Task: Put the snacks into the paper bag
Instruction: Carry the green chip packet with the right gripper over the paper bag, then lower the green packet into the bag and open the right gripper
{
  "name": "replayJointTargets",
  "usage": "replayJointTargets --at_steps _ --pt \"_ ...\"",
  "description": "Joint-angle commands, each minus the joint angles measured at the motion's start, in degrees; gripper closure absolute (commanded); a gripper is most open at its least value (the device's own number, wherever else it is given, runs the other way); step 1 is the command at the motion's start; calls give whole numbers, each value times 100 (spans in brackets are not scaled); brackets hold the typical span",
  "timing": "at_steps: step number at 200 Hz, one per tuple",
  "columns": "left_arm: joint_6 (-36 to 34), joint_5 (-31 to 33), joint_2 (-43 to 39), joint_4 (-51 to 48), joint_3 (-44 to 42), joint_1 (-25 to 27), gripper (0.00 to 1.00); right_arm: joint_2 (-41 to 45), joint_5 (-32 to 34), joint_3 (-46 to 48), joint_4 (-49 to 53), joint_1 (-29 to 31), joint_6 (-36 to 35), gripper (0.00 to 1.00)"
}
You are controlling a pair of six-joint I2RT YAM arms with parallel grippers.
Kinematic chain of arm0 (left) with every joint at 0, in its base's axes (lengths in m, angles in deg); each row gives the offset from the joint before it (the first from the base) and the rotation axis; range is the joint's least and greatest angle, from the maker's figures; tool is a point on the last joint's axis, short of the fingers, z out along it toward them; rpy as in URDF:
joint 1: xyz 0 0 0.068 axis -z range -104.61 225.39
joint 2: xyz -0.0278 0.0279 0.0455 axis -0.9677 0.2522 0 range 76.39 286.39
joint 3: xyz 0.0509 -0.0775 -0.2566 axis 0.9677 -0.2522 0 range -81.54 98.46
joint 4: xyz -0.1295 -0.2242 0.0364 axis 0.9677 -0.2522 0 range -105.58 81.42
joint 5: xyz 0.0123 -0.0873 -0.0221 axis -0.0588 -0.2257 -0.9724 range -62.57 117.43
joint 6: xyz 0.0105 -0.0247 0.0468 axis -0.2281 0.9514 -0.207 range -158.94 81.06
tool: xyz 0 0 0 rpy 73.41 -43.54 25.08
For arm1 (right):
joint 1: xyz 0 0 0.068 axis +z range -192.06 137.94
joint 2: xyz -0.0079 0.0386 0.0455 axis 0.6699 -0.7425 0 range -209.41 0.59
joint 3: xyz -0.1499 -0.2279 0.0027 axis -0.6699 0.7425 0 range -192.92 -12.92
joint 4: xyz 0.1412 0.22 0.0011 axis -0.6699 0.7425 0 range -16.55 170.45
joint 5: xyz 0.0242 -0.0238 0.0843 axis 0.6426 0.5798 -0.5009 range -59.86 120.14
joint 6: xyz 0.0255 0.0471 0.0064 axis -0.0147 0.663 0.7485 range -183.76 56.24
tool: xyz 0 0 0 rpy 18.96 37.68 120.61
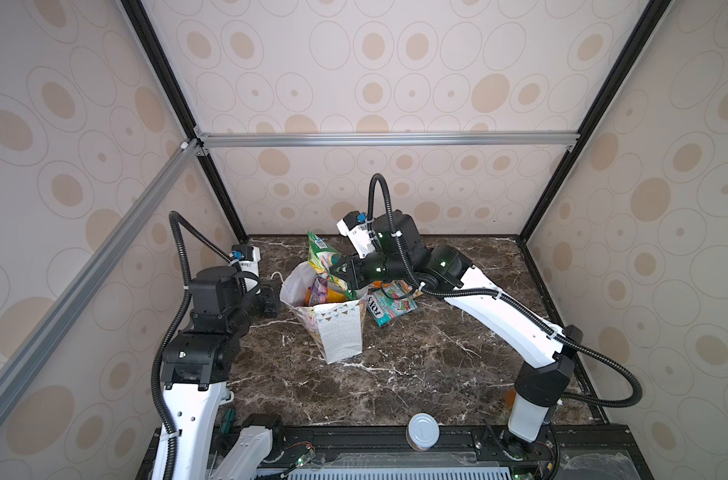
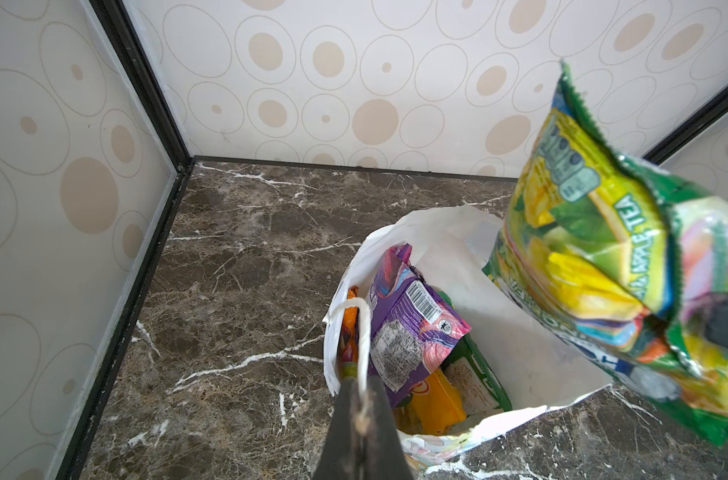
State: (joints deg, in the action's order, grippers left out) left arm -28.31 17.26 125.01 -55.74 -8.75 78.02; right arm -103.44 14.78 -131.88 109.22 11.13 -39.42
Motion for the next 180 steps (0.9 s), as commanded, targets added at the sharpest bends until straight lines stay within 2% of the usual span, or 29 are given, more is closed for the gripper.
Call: replayJointTargets --at_steps 1,89,154,180 --pt "-141 2 -105 270 26 -1 100 -100 -194 3 -369 -19 105 100" --pt "-193 -9 -73 336 -81 -8 100 -326 -266 355 -636 -167 297 100" --pt "-258 8 11 361 -112 -3 100 -538 -578 551 -934 -274 444 100" --pt "-272 28 -6 437 -245 -6 100 -576 -166 455 -681 -275 145 91"
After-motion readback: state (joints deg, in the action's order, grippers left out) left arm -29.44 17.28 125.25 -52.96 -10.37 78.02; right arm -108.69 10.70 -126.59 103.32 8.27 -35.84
